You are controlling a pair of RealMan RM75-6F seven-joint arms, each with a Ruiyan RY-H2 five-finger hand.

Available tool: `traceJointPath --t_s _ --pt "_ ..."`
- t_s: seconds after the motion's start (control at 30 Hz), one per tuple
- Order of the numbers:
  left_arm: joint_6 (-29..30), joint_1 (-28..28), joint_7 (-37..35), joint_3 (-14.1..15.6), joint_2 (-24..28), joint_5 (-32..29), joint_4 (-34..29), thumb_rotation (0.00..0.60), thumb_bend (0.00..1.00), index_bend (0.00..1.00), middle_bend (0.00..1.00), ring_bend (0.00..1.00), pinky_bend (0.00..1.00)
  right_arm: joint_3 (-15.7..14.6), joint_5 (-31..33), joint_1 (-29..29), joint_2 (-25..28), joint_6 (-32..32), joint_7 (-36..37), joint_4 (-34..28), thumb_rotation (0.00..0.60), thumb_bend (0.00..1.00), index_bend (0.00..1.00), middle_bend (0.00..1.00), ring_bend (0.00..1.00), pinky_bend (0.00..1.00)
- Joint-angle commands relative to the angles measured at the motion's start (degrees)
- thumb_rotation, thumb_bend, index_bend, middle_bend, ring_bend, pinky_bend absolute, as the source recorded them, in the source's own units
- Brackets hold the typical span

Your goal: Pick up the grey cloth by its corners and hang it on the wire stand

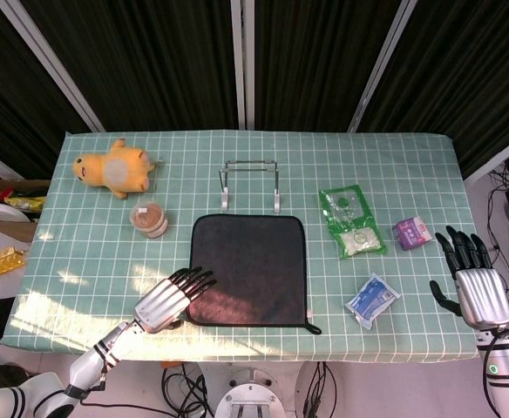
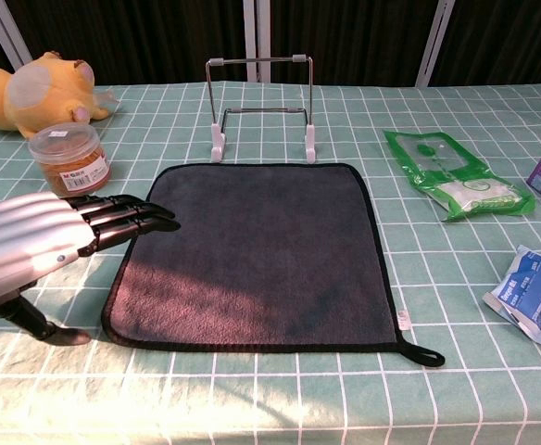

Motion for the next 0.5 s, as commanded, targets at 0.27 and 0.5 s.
traceJointPath --t_s 0.27,0.5 --pt "-0.9 -1.2 -2.9 0.9 -2.2 1.0 2.5 0.6 0.05 0.05 0.05 0.06 0.19 0.0 0.4 0.2 -0.2 -0.5 -1.0 -0.5 0.6 0.33 0.0 0.0 0.0 0.0" --pt "-0.3 -3.0 -6.3 1.0 -4.3 3.1 5.6 0.6 0.16 0.2 0.08 0.07 0.19 -0.2 0.8 0.2 -0.6 -1.0 -0.9 0.0 0.6 0.33 0.0 0.0 0.0 0.0"
